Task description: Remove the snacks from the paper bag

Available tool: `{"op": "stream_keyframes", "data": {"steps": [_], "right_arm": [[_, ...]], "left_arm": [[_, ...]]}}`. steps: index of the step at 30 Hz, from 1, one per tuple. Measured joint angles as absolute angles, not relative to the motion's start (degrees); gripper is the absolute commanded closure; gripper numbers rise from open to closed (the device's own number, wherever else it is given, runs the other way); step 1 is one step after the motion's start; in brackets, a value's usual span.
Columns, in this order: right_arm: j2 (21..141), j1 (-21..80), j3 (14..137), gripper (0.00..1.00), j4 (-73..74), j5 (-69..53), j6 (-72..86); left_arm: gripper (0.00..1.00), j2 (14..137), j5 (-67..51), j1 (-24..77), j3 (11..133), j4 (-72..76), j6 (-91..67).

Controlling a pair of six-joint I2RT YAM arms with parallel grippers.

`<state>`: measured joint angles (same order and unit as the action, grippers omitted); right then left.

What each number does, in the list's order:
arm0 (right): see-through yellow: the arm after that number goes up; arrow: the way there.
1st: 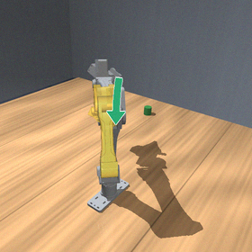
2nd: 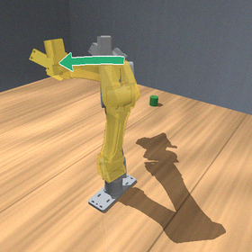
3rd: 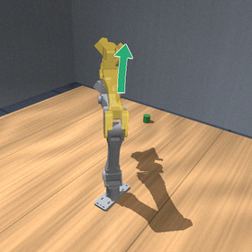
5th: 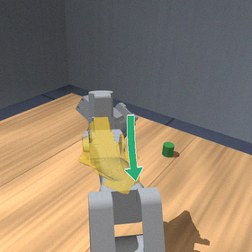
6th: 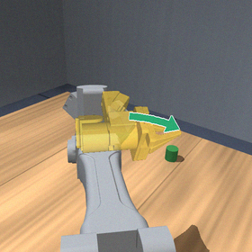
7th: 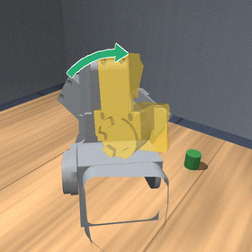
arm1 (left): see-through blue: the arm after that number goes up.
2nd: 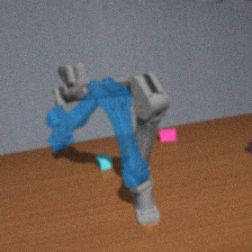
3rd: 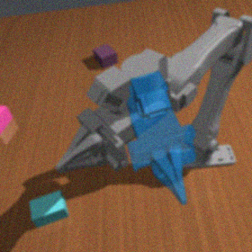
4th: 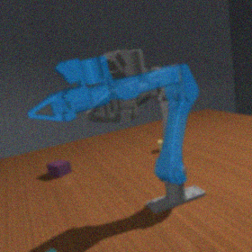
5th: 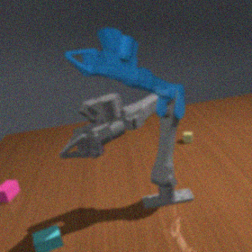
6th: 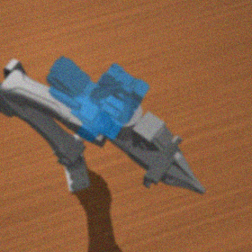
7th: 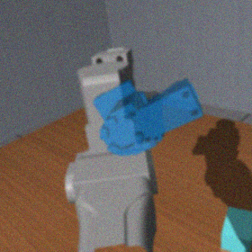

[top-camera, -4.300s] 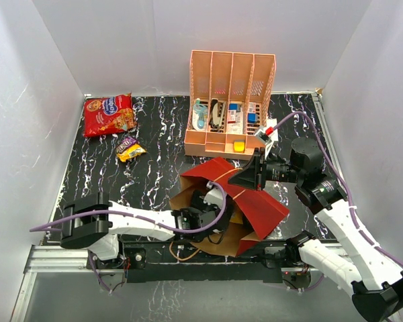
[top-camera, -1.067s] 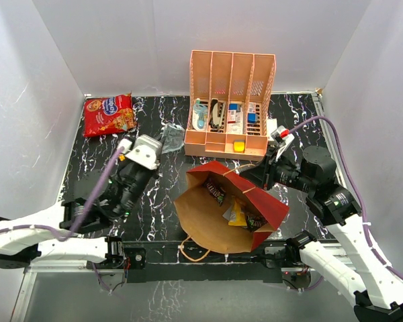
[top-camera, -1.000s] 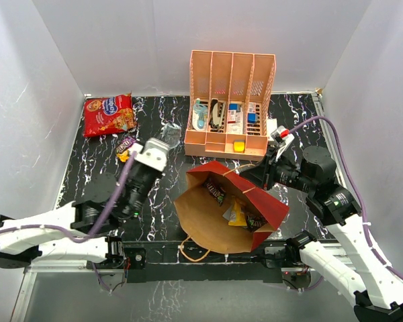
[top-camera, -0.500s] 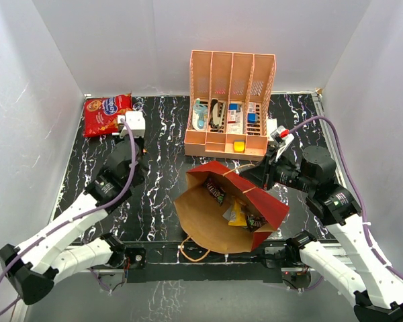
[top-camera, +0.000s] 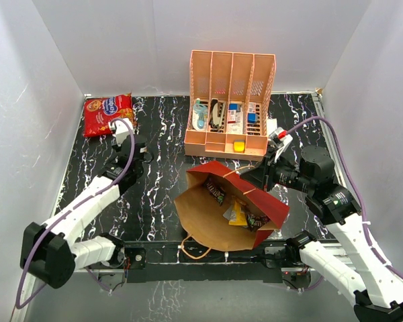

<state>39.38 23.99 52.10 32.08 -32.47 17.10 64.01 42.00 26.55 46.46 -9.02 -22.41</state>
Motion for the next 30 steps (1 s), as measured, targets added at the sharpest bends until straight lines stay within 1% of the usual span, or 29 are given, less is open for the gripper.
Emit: {"op": "stream_keyframes", "data": {"steps": [5,12,16,17,18,20,21,23,25,26,27,30], "right_arm": [[39.48,23.99,52.4,0.92,33.1,-32.42,16.51],[39.44,23.99,52.84,0.92,33.26,-32.23,16.19],[39.44,23.99,52.84,0.92,33.3,-32.23,16.12],[39.44,23.99,52.84,0.92,33.3,-32.23,16.12],[39.44,23.99,52.84,0.92,33.3,-32.21,16.1],[39.46,23.99,52.84,0.92,33.3,-32.14,16.1],[39.51,23.99,52.84,0.92,33.3,-32.01,15.97],[39.62,23.99,52.84,0.92,33.3,-32.01,15.92],[40.03,23.99,52.84,0.92,33.28,-32.03,15.88],[40.18,23.99,52.84,0.92,33.28,-32.05,15.86],[40.38,23.99,52.84,0.92,33.28,-32.08,15.79],[41.15,23.99,53.15,0.92,33.3,-32.18,15.51]], "left_arm": [[1.0,70.81,39.09,23.7,46.63,-9.47,-27.73],[1.0,80.9,31.48,15.18,47.09,-12.05,-33.76],[1.0,85.3,27.27,11.99,47.59,-14.33,-36.21],[0.98,85.91,26.81,11.6,47.83,-15.0,-36.77],[0.93,86.28,26.57,11.2,48.1,-15.62,-37.41],[0.77,86.65,26.59,10.55,48.95,-17.28,-39.09],[0.62,86.78,27.42,9.69,50.57,-19.44,-41.19],[0.5,86.76,27.81,9.5,51.03,-20.08,-41.34],[0.34,86.59,28.53,9.39,51.75,-21.04,-42.11],[0.29,86.37,28.84,9.32,51.92,-21.3,-42.33],[0.26,86.04,28.99,9.32,52.1,-21.69,-42.59],[0.26,85.27,28.71,9.32,54.57,-24.97,-43.55]]}}
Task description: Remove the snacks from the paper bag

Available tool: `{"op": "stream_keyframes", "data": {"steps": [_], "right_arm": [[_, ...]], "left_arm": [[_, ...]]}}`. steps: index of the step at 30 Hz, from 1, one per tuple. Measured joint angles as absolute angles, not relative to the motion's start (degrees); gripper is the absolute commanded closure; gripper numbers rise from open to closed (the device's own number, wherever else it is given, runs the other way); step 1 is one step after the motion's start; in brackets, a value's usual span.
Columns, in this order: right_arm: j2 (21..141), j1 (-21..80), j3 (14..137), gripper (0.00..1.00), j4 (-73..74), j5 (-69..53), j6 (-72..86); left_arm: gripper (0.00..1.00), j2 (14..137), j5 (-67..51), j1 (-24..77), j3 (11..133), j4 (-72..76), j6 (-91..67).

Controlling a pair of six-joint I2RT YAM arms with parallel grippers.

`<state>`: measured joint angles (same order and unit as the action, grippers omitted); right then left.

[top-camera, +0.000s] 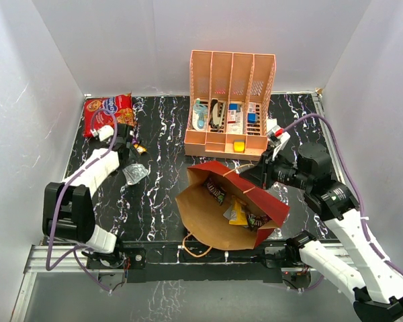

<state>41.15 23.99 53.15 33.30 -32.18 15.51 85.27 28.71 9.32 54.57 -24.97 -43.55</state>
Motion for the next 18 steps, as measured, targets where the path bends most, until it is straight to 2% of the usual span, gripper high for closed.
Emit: {"op": "stream_keyframes", "data": {"steps": [3,8,18], "right_arm": [[42.39,23.99,53.89,0.92,33.3,-32.42,15.09],[42.48,23.99,54.02,0.92,33.3,-32.69,14.9],[40.95,23.99,54.02,0.92,33.19,-32.95,15.14]], "left_arm": [[0.24,84.75,26.33,9.32,60.05,-27.83,-43.75],[0.11,81.21,16.93,9.5,68.53,-28.49,-42.06],[0.09,75.09,-3.4,15.46,74.94,-27.33,-34.28]]}}
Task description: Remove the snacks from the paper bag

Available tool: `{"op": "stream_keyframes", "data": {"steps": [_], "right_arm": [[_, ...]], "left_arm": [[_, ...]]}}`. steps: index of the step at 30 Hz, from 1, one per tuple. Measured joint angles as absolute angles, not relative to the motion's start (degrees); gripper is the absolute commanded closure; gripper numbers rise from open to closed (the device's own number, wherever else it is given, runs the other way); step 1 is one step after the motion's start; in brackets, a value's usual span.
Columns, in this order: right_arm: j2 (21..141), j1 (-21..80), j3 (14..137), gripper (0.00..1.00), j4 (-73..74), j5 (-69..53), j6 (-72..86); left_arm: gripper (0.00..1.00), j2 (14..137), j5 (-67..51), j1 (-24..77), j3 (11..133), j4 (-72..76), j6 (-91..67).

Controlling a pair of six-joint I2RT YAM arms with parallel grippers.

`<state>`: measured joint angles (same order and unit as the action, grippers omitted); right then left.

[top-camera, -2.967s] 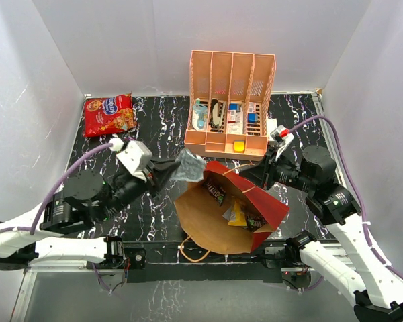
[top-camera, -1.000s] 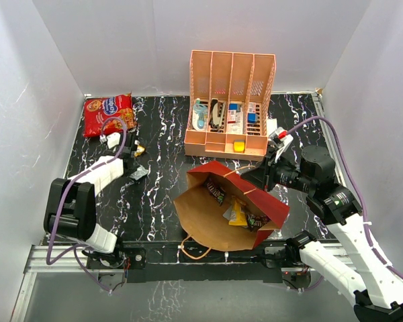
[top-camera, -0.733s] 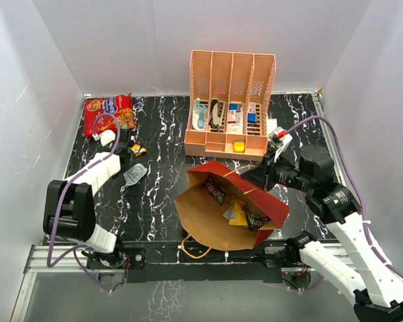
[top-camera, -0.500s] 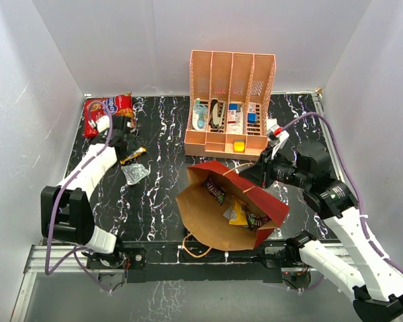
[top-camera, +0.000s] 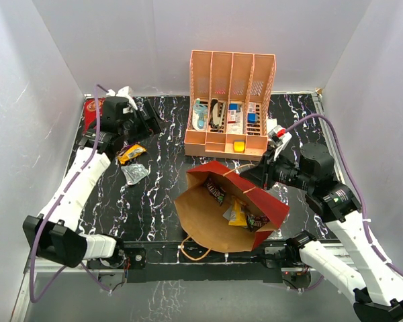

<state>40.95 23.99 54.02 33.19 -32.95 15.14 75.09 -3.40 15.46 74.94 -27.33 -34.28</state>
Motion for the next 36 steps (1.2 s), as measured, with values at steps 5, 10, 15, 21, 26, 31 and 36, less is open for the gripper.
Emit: {"op": "stream_keyframes", "data": {"steps": [5,10,15,21,26,31,36], "right_arm": [[40.95,23.99,54.02,0.92,32.88,-32.95,15.35],[40.99,23.99,53.98,0.92,32.67,-33.21,15.59],[41.04,23.99,53.76,0.92,31.9,-33.52,16.23],[40.95,23.99,53.34,0.92,30.96,-33.85,16.91],[40.86,23.99,52.62,0.92,30.63,-34.02,17.26],[40.82,23.99,52.62,0.92,30.41,-34.0,17.34],[40.84,23.99,52.62,0.92,30.13,-34.02,17.52]], "left_arm": [[0.11,72.69,-11.51,19.11,75.11,-26.22,-31.86],[0.14,68.4,-17.39,22.48,75.22,-24.25,-28.1],[0.18,59.7,-21.23,28.27,69.89,-17.52,-24.97],[0.25,47.77,-25.06,35.11,56.49,-5.15,-25.15],[0.29,45.58,-24.6,43.24,50.02,-0.34,-25.74],[0.29,47.75,-16.34,56.66,47.4,-0.47,-24.93],[0.3,50.57,-1.8,74.37,45.6,0.54,-22.68]]}}
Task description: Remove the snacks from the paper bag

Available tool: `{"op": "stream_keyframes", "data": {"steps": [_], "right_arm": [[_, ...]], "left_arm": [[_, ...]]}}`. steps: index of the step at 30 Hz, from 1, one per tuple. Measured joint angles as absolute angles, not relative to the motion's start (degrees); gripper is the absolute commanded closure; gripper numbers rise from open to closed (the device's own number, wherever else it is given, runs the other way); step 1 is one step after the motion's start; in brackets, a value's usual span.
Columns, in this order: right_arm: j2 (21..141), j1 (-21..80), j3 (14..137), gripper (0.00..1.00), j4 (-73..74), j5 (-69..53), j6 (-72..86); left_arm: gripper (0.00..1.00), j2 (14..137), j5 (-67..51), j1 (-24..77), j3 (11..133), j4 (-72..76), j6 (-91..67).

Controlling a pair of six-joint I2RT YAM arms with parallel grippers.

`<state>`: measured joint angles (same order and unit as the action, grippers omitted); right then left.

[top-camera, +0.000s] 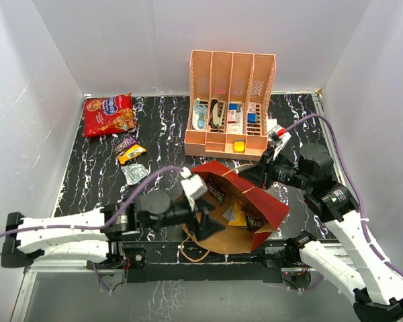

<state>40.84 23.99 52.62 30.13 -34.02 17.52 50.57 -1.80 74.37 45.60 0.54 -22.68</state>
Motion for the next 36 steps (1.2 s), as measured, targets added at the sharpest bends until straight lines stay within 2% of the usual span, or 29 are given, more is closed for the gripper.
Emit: {"op": "stream_keyframes", "data": {"steps": [5,12,21,26,36], "right_arm": [[40.84,23.99,52.62,0.92,30.13,-34.0,17.54],[40.82,23.99,52.62,0.92,30.13,-34.0,17.54],[40.99,23.99,52.62,0.92,30.15,-34.0,17.54],[41.41,23.99,52.62,0.92,30.13,-34.04,17.54],[41.45,23.99,52.62,0.92,30.2,-34.04,17.67]], "left_arm": [[0.36,58.92,14.5,84.73,45.32,1.61,-22.85],[0.39,78.19,35.75,84.93,47.72,-2.28,-28.4],[0.33,84.95,47.68,84.95,47.77,2.85,-29.23],[0.21,88.75,52.8,84.95,47.33,10.22,-26.68],[0.21,96.99,57.32,82.41,43.86,29.54,-17.78]]}}
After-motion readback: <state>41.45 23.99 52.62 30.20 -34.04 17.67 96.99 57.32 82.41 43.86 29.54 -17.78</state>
